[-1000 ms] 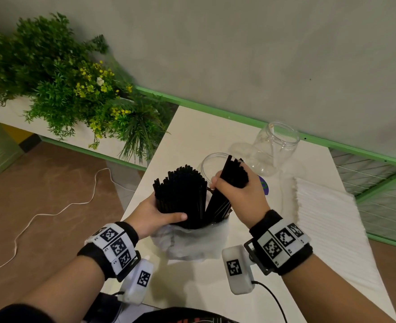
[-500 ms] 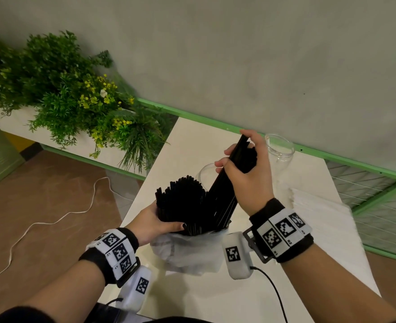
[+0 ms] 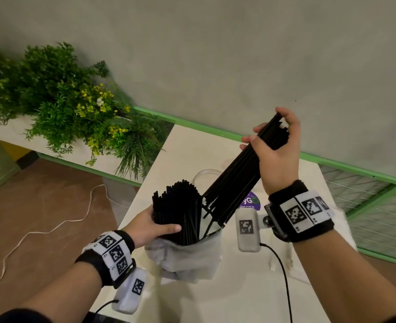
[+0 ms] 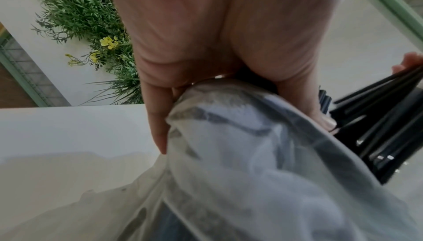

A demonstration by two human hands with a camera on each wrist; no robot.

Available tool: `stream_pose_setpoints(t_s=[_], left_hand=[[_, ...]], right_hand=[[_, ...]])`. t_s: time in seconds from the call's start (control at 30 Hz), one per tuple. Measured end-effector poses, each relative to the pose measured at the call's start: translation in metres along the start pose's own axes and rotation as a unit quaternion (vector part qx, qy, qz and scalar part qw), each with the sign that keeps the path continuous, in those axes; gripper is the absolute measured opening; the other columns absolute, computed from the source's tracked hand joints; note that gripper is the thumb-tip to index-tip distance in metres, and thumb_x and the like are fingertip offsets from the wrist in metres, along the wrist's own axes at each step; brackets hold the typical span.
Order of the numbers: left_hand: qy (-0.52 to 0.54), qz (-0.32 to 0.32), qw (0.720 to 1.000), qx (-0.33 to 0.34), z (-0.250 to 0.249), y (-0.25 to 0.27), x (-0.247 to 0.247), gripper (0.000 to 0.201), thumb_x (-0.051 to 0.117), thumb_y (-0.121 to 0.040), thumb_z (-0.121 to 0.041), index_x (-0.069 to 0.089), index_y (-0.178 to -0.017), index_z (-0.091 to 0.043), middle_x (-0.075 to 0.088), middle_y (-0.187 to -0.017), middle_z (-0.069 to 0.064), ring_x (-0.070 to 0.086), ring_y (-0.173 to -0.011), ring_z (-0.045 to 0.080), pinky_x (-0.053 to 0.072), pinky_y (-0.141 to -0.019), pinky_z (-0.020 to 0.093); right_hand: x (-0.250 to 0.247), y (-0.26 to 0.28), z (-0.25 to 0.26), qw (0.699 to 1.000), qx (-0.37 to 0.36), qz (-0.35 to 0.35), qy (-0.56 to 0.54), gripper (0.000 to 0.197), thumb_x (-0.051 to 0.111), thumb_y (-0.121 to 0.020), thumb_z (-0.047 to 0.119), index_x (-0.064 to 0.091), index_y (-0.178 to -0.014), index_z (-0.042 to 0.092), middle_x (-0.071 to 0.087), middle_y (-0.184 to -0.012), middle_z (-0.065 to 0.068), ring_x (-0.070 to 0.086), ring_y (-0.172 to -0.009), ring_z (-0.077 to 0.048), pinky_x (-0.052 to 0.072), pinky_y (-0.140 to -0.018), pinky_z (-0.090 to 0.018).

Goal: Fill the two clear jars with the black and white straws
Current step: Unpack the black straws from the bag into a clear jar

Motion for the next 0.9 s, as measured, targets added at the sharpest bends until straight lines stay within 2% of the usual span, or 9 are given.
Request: stream_pose_setpoints(t_s=[0.1,0.17,0.23,0.37,0.5,0.6,0.67,0.83,0.9], left_hand=[[0.006,0.007,1.0,0.004,0.0,-0.002,-0.001,0.102,0.082,-0.03,-0.07,0.051,-0.118,-0.03,0.061,-0.11,-0.018,0.057,-0.103,0.0,0.044,-0.087,0.015],[0.005,0.005,1.0,0.006,0.0,-0.003,-0.001,0.107,0.079,-0.025,-0.075,0.051,-0.118,-0.031,0.062,-0.11,-0.017,0.057,-0.103,0.0,0.043,-0.087,0.016],[0.01,0.009,1.0,0.003,-0.001,-0.002,-0.001,0.102,0.081,-0.027,-0.073,0.051,-0.116,-0.032,0.061,-0.109,-0.018,0.057,-0.102,-0.001,0.043,-0.085,0.014],[0.011,0.011,1.0,-0.005,-0.003,0.0,0.0,0.075,0.086,-0.053,-0.048,0.051,-0.117,-0.031,0.062,-0.11,-0.016,0.058,-0.102,0.001,0.042,-0.083,0.012],[0.014,0.005,1.0,-0.009,-0.003,0.0,0.001,0.068,0.085,-0.055,-0.043,0.052,-0.114,-0.032,0.062,-0.108,-0.017,0.056,-0.1,-0.004,0.045,-0.088,0.016],[0.033,0.007,0.999,-0.01,-0.002,-0.001,0.0,0.083,0.085,-0.036,-0.061,0.054,-0.109,-0.035,0.064,-0.107,-0.015,0.059,-0.1,-0.003,0.045,-0.084,0.014],[0.042,0.009,0.999,-0.008,0.001,-0.003,0.0,0.096,0.084,-0.028,-0.067,0.055,-0.112,-0.032,0.066,-0.11,-0.012,0.06,-0.102,0.001,0.046,-0.086,0.017],[0.042,0.015,0.999,-0.008,0.004,-0.006,-0.001,0.107,0.085,-0.028,-0.069,0.055,-0.122,-0.024,0.066,-0.114,-0.009,0.061,-0.107,0.007,0.048,-0.096,0.027],[0.033,0.016,0.999,-0.008,0.004,-0.007,-0.001,0.108,0.084,-0.03,-0.069,0.055,-0.124,-0.024,0.066,-0.115,-0.009,0.061,-0.108,0.007,0.047,-0.099,0.03]], right_hand=[[0.0,-0.004,0.004,1.0,-0.007,0.014,0.024,0.059,0.057,-0.081,-0.016,0.045,-0.12,0.027,0.053,-0.094,-0.014,0.061,-0.077,-0.03,0.057,-0.077,-0.051],[0.001,-0.005,0.006,0.999,-0.018,0.016,0.043,0.059,0.057,-0.082,-0.015,0.043,-0.122,0.026,0.053,-0.094,-0.014,0.062,-0.076,-0.031,0.057,-0.078,-0.05],[0.001,-0.005,0.007,0.998,-0.032,0.013,0.059,0.058,0.056,-0.082,-0.012,0.042,-0.124,0.025,0.055,-0.094,-0.012,0.064,-0.079,-0.035,0.057,-0.079,-0.049],[0.003,-0.006,0.012,0.995,-0.061,0.01,0.073,0.057,0.054,-0.083,-0.01,0.04,-0.127,0.023,0.055,-0.095,-0.012,0.063,-0.086,-0.039,0.056,-0.081,-0.05],[0.009,-0.01,0.016,0.993,-0.096,-0.001,0.07,0.056,0.051,-0.085,-0.01,0.039,-0.126,0.027,0.053,-0.094,-0.01,0.064,-0.085,-0.034,0.055,-0.083,-0.048],[0.009,-0.02,0.008,0.994,-0.094,-0.032,0.049,0.057,0.048,-0.084,-0.011,0.039,-0.124,0.029,0.051,-0.092,-0.009,0.062,-0.081,-0.034,0.055,-0.081,-0.051],[0.008,-0.027,0.005,0.994,-0.093,-0.045,0.044,0.057,0.047,-0.084,-0.012,0.038,-0.124,0.028,0.051,-0.091,-0.008,0.062,-0.079,-0.029,0.056,-0.08,-0.048],[0.01,-0.033,-0.008,0.992,-0.099,-0.057,0.056,0.057,0.049,-0.085,-0.009,0.038,-0.123,0.032,0.052,-0.091,-0.007,0.062,-0.083,-0.033,0.056,-0.083,-0.04],[0.013,-0.028,-0.029,0.992,-0.085,-0.055,0.078,0.055,0.052,-0.086,-0.007,0.038,-0.122,0.033,0.055,-0.091,-0.002,0.063,-0.086,-0.023,0.054,-0.086,-0.034]])
Point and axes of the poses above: each hand's wrist, its own y-axis away from the middle knuckle, its own x-axis out of the palm, z = x × y, the point moved 6 cm from there along -y, towards the middle knuckle
